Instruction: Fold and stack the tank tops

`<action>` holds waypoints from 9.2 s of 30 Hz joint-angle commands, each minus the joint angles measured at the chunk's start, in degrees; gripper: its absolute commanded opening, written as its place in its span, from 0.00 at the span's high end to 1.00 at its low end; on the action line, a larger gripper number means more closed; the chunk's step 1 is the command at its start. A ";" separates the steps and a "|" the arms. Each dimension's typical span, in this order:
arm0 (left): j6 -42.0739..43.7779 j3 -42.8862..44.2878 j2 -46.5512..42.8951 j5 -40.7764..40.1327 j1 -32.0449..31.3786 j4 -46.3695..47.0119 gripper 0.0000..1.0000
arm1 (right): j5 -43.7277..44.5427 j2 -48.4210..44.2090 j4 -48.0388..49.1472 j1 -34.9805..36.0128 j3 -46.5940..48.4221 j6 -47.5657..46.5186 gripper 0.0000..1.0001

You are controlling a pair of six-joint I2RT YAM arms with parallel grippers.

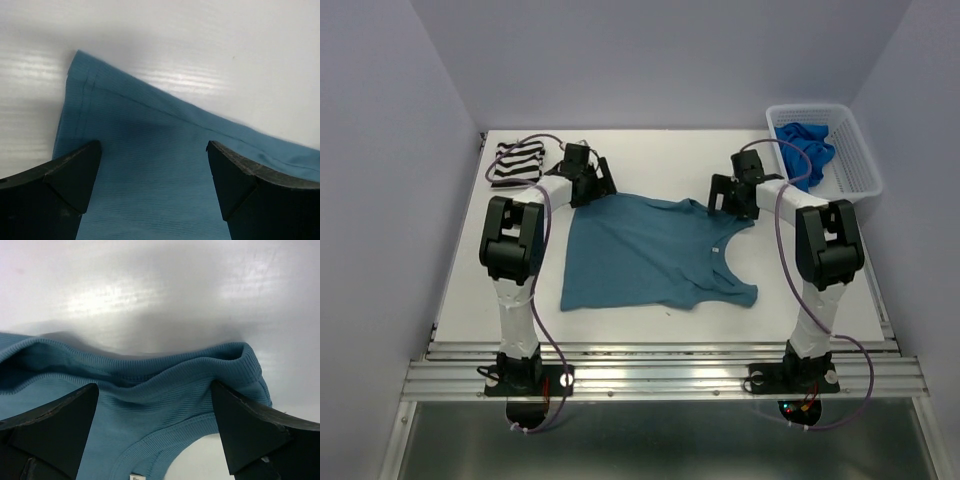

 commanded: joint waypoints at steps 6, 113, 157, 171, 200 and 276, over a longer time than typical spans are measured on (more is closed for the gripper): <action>1.50 13.34 8.61 -2.31 0.33 -6.52 0.01 | 1.23 11.34 0.40 -2.86 13.33 -6.23 0.00; -19.42 -48.44 -59.84 -1.08 -10.56 -24.26 1.00 | 10.44 -38.45 -0.20 -4.36 -40.45 14.33 0.87; -13.10 -29.73 -49.40 2.26 -8.37 -19.44 1.00 | 9.66 -37.87 -6.72 -4.36 -27.89 8.53 0.97; -8.44 -21.98 -36.92 5.95 1.56 -16.28 1.00 | 8.96 -24.95 -5.75 -4.89 -14.88 6.33 0.99; -8.78 -15.03 -22.93 8.58 4.99 -12.15 1.00 | 7.72 -14.04 -2.32 -5.95 -5.81 1.23 0.99; -26.80 -63.37 -65.74 9.19 -3.36 -11.19 0.36 | 3.60 -44.65 11.47 31.06 -46.33 6.86 0.16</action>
